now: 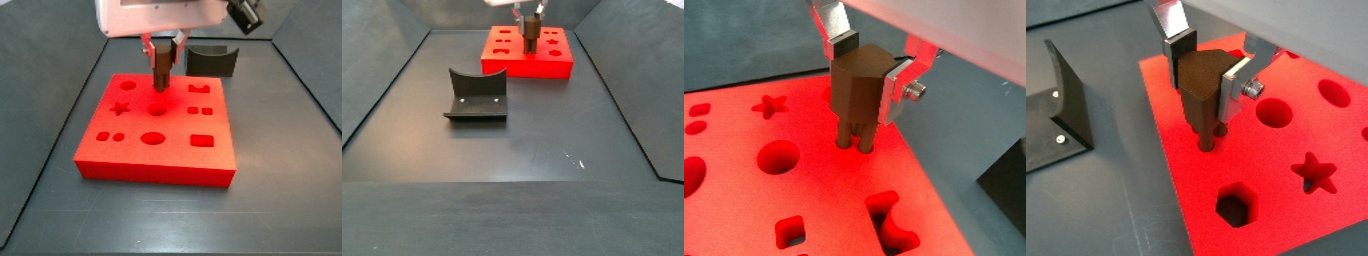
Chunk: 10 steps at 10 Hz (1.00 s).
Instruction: Insert the 3 prong object.
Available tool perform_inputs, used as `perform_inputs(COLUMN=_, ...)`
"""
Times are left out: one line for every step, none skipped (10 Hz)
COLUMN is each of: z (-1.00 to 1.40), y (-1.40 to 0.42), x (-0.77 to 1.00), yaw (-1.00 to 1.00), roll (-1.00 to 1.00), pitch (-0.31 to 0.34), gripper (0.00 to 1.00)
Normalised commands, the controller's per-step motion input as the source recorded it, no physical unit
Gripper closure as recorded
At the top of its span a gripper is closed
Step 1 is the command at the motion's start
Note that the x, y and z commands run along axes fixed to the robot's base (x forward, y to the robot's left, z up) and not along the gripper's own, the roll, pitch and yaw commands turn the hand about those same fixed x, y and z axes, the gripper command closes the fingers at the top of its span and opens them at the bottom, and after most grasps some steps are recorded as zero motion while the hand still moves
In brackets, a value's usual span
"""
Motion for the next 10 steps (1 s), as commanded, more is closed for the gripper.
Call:
perform_inputs(z=-0.63, y=-0.04, x=0.03, yaw=-0.05, roll=0.22, pitch=0.109, gripper=1.0)
perform_inputs(z=-0.69, y=-0.02, x=0.0, yaw=-0.07, roll=0.18, pitch=0.11, gripper=1.0)
perform_inputs(z=-0.7, y=-0.04, x=0.0, yaw=-0.07, roll=0.15, pitch=0.107, gripper=1.0)
perform_inputs(z=-0.69, y=-0.05, x=0.0, yaw=-0.07, roll=0.15, pitch=0.11, gripper=1.0)
perform_inputs(z=-0.62, y=-0.08, x=0.01, yaw=-0.05, roll=0.14, pitch=0.114, gripper=1.0)
perform_inputs(z=-0.28, y=-0.11, x=0.02, yaw=0.0, roll=0.01, pitch=0.1, gripper=1.0)
perform_inputs(z=-0.11, y=-0.04, x=0.0, yaw=-0.02, roll=0.0, pitch=0.094, gripper=1.0)
perform_inputs(z=-0.21, y=0.0, x=0.0, yaw=-0.01, roll=0.0, pitch=0.099, gripper=1.0)
perform_inputs(z=-0.19, y=0.0, x=0.0, yaw=-0.02, roll=0.0, pitch=0.089, gripper=1.0)
perform_inputs(z=-0.05, y=0.0, x=0.0, yaw=-0.06, roll=0.0, pitch=0.047, gripper=1.0)
